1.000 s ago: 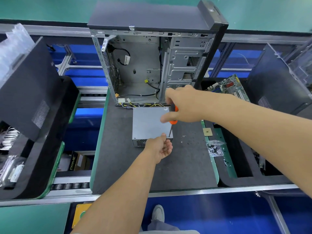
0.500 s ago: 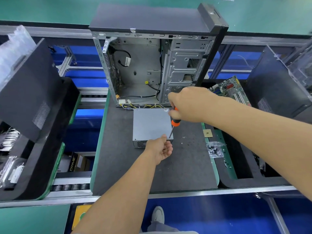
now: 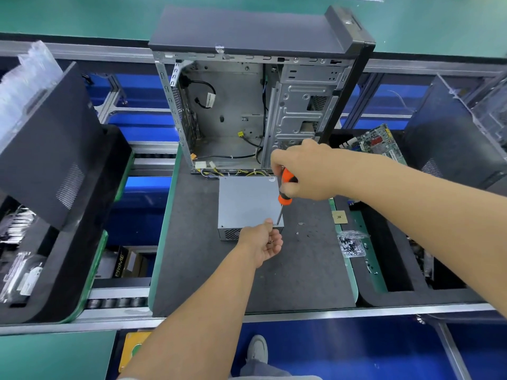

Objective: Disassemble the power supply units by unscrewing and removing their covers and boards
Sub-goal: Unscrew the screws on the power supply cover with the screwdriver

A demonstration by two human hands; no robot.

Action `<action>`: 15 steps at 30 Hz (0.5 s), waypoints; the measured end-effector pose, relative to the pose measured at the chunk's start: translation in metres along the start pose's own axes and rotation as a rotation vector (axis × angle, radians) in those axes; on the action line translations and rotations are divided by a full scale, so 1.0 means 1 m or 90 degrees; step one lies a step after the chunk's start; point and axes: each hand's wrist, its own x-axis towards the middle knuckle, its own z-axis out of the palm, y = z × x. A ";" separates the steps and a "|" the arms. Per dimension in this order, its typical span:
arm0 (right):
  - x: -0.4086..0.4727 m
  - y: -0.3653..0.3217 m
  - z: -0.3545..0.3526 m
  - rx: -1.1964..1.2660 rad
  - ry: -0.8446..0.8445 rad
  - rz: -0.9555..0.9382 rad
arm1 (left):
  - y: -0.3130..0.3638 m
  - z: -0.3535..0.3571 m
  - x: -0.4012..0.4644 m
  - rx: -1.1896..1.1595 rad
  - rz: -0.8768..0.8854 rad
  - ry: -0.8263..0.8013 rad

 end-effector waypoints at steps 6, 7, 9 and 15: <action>-0.001 -0.002 -0.001 -0.235 0.026 0.091 | 0.000 0.000 0.000 0.007 -0.003 0.006; -0.001 -0.001 0.001 -0.250 0.044 0.067 | 0.000 0.000 0.000 0.008 -0.003 0.006; 0.000 0.002 0.004 -0.188 0.050 -0.006 | 0.000 0.001 0.000 0.011 -0.003 0.005; 0.000 0.001 0.005 -0.056 0.002 0.021 | 0.000 0.000 0.000 0.015 -0.004 0.003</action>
